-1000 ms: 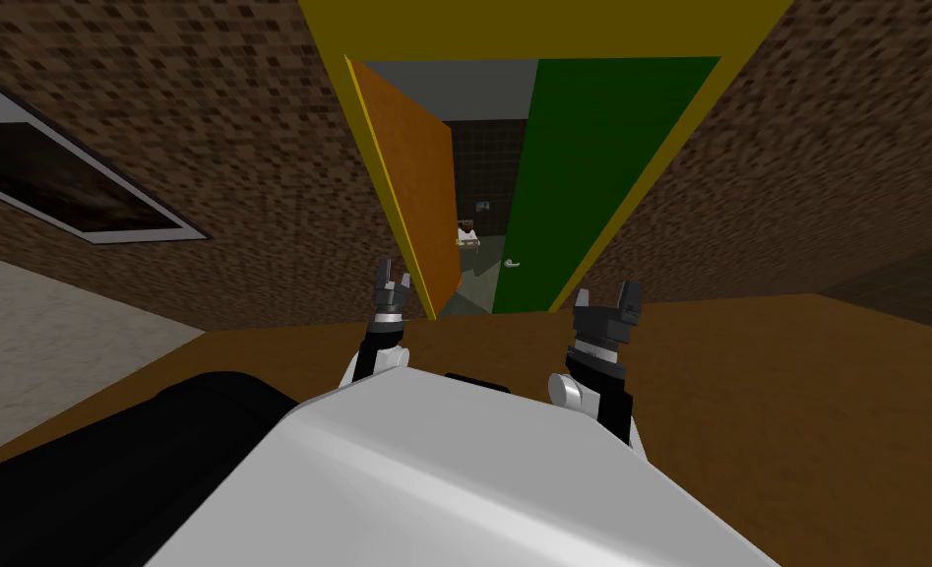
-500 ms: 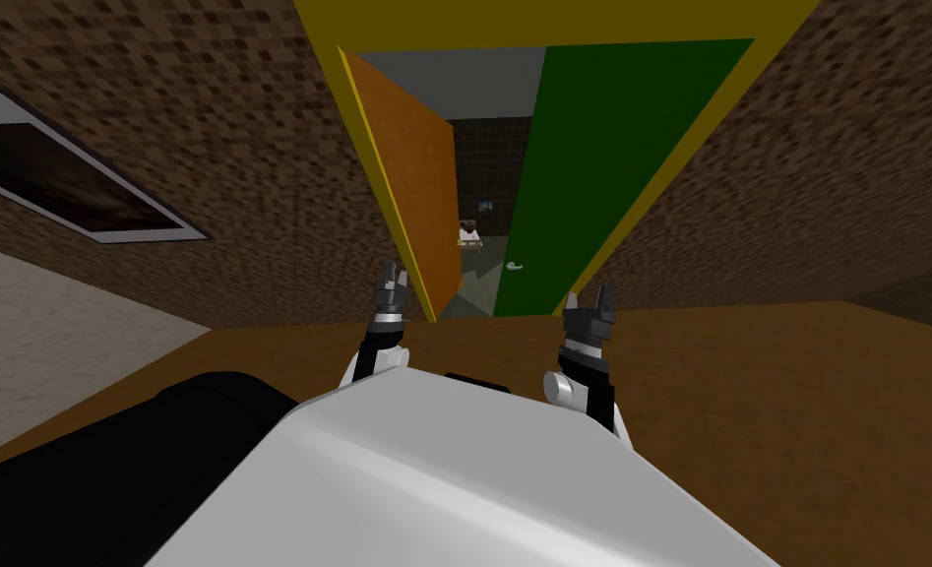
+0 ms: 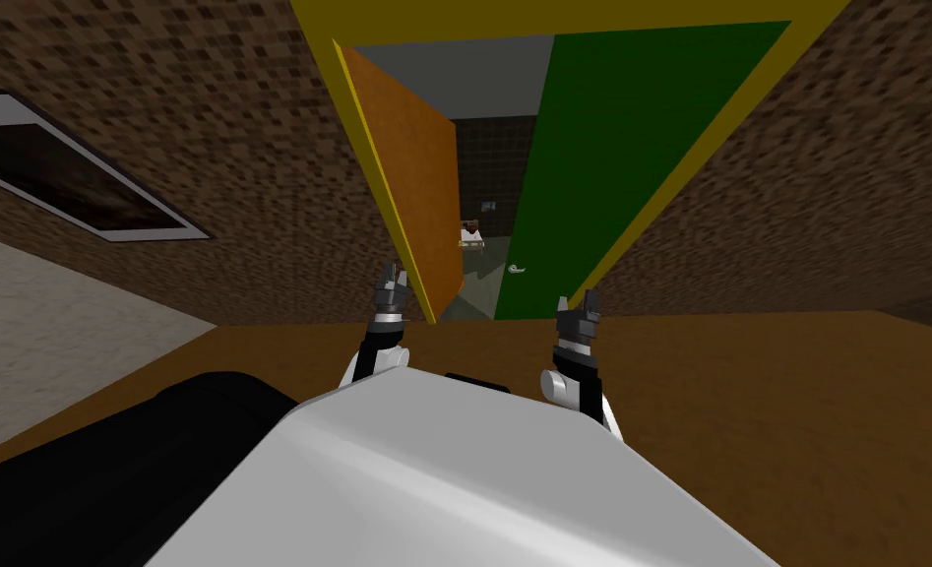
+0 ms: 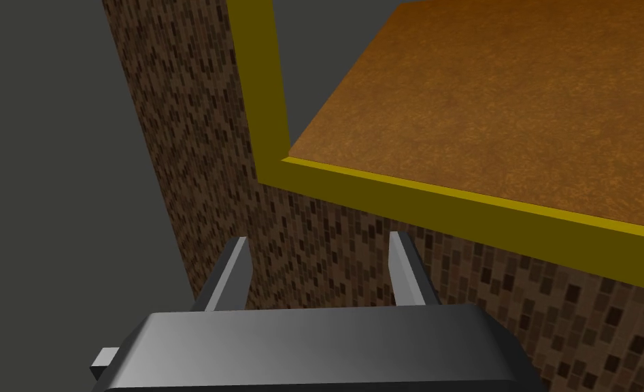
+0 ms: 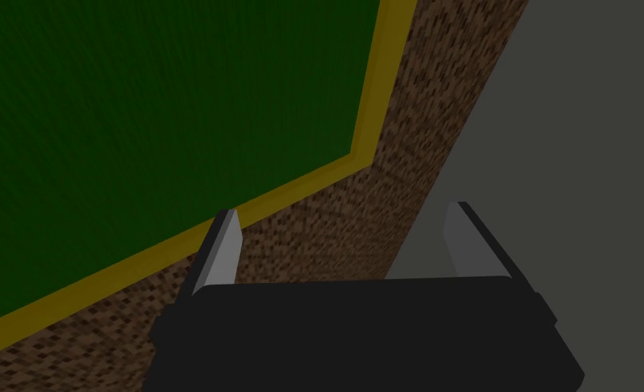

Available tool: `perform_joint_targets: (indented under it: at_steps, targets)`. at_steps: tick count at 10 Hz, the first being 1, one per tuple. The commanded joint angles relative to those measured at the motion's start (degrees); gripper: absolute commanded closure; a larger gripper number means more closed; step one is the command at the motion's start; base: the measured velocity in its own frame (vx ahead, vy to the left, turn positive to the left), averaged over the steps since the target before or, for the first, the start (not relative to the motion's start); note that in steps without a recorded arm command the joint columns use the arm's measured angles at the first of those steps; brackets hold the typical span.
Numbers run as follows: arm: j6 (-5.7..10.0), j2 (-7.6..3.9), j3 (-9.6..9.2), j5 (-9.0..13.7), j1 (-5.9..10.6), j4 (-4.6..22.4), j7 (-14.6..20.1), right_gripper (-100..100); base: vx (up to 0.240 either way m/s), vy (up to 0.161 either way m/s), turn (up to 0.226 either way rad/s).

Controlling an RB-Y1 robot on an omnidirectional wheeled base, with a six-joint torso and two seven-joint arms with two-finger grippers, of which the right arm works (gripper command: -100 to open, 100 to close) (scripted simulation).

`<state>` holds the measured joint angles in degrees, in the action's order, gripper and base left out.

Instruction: Push the door open

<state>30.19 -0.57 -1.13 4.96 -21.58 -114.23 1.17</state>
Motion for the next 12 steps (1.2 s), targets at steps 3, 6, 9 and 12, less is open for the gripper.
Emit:
perform_joint_targets:
  at_steps: [3,6,9,12]
  targets:
    - [1.34,-1.17,-0.09,0.21,2.28,6.24,0.32,-100,0.097,-0.043,0.054]
    - [2.11,-1.82,-0.14,0.34,3.66,10.12,0.49,-100,0.086,-0.024,0.052]
    - [2.92,-2.47,-0.18,0.48,5.12,14.1,0.66,-100,0.065,-0.024,0.041]
    - [3.77,-3.08,-0.23,0.62,6.62,18.24,0.85,-100,0.046,-0.024,0.036]
